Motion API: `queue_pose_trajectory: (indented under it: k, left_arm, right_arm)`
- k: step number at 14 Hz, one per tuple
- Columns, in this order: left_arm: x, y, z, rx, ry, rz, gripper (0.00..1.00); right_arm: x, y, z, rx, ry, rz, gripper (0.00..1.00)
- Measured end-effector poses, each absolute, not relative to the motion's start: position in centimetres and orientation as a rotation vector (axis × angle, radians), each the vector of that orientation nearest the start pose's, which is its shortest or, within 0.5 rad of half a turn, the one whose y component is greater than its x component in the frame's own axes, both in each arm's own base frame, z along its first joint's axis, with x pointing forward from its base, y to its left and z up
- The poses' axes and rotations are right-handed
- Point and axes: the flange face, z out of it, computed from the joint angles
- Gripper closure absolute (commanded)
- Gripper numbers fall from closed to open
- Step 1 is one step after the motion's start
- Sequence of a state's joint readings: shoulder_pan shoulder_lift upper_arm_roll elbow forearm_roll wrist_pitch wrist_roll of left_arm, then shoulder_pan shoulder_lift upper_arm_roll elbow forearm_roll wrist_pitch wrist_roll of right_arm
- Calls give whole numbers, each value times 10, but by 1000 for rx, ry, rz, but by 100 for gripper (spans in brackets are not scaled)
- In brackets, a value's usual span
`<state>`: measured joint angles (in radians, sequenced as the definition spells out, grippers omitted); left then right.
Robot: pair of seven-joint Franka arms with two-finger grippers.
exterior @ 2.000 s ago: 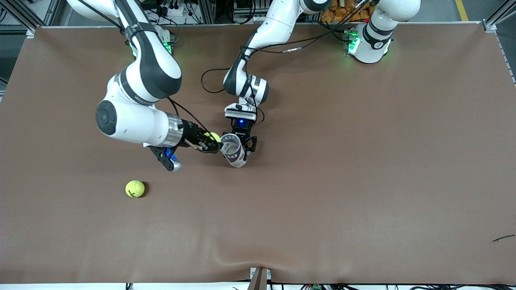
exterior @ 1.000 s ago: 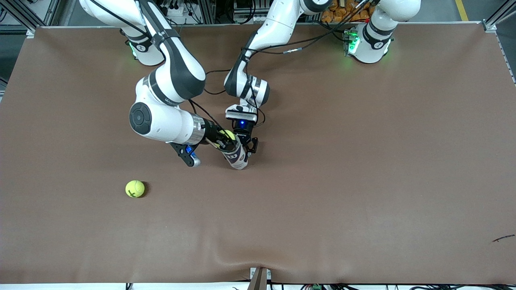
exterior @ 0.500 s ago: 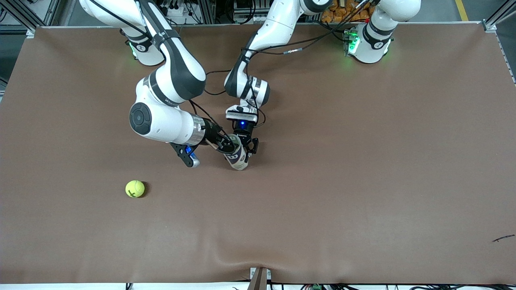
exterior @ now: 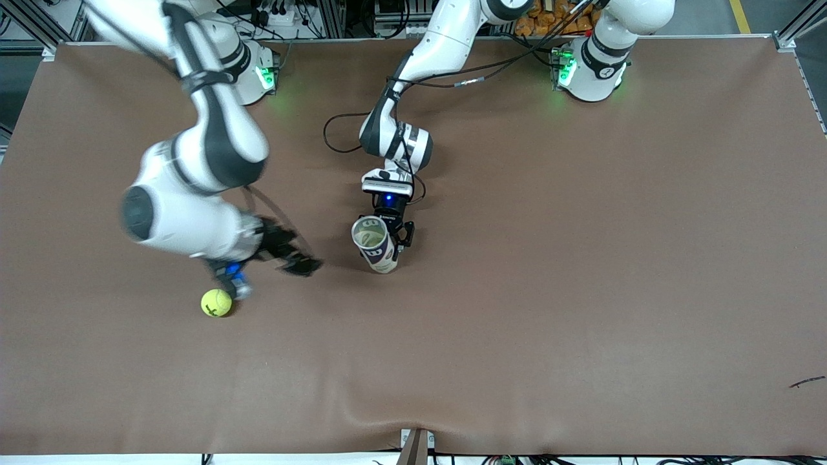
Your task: Insert tennis ball vertically with right arm
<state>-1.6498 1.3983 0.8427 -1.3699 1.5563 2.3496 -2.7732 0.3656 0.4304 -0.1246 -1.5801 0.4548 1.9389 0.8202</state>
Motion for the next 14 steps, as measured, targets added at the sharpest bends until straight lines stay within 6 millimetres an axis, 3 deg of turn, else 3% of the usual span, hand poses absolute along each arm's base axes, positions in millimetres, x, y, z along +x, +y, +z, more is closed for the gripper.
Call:
queue_pose_trajectory:
  k: [3, 6, 10, 14]
  left_arm:
    - [395, -591, 51, -2178, 262, -2404, 14]
    - [395, -591, 52, -2179, 260, -2406, 14]
    - [395, -592, 51, -2181, 260, -2405, 13]
    - [391, -592, 47, -2195, 262, -2394, 13]
  right_arm:
    - [661, 124, 361, -2796, 921, 287, 0]
    - [680, 80, 316, -2950, 728, 268, 0]
    - [698, 36, 261, -3040, 399, 248, 0]
    - [704, 32, 231, -3093, -9, 209, 0]
